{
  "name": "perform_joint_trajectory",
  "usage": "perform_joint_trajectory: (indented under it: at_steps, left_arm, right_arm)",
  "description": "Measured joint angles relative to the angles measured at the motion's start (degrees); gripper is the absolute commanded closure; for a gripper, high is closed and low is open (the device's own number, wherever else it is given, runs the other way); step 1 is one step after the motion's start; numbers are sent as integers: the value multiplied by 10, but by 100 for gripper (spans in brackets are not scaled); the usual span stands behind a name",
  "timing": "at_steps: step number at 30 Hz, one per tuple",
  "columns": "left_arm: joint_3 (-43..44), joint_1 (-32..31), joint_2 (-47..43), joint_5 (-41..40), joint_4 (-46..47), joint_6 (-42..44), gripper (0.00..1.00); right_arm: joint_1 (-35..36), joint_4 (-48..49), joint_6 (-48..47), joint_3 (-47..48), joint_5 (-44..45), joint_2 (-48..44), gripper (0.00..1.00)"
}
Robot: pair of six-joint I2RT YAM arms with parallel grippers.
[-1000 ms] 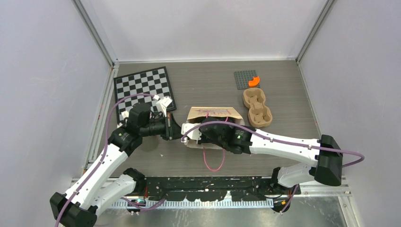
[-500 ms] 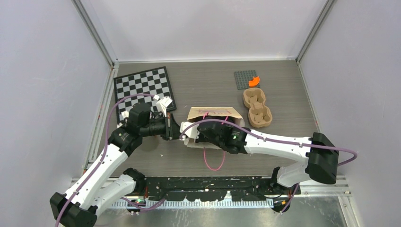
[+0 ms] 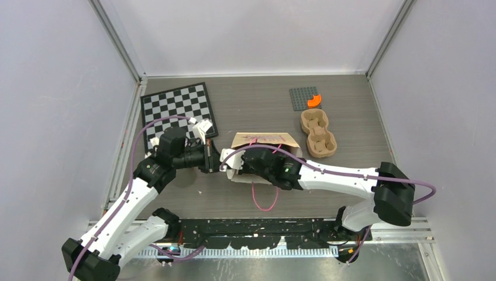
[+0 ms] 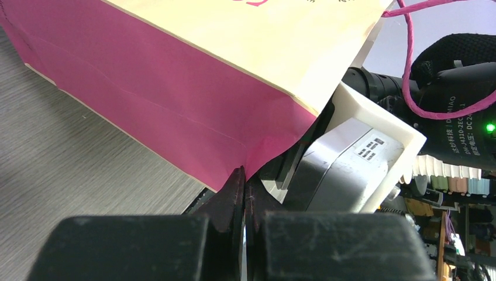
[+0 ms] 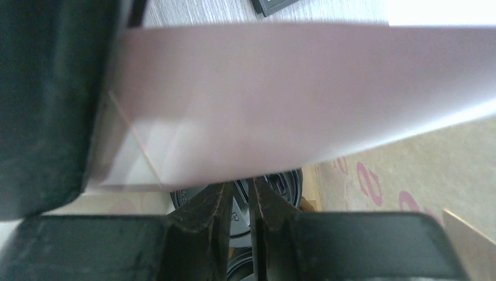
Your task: Pack the takeout coffee
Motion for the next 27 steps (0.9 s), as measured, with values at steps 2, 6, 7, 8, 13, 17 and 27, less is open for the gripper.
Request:
perform_joint_trajectory:
  at_steps: [2, 6, 7, 8, 13, 17, 27]
  left_arm:
    - [0, 0, 0, -1, 0, -3, 100]
    - [0, 0, 1, -7, 0, -7, 100]
    - [-1, 1, 1, -9, 0, -8, 100]
    - [-1, 1, 1, -10, 0, -9, 100]
    - [-3, 3, 1, -15, -2, -10, 100]
    - [-5, 3, 1, -17, -2, -11, 100]
    - [-7, 3, 1, -15, 1, -12, 100]
  right_arm:
    - [0, 6, 0, -2, 0, 1, 79]
    - [-3, 18, 2, -5, 1, 5, 79]
    - [-4, 21, 2, -6, 1, 6, 79]
    - [-4, 24, 3, -7, 1, 7, 79]
    - [-5, 40, 13, -12, 5, 12, 80]
    - [-5, 57, 17, -19, 11, 16, 80]
    - [-14, 98, 28, -29, 30, 29, 80]
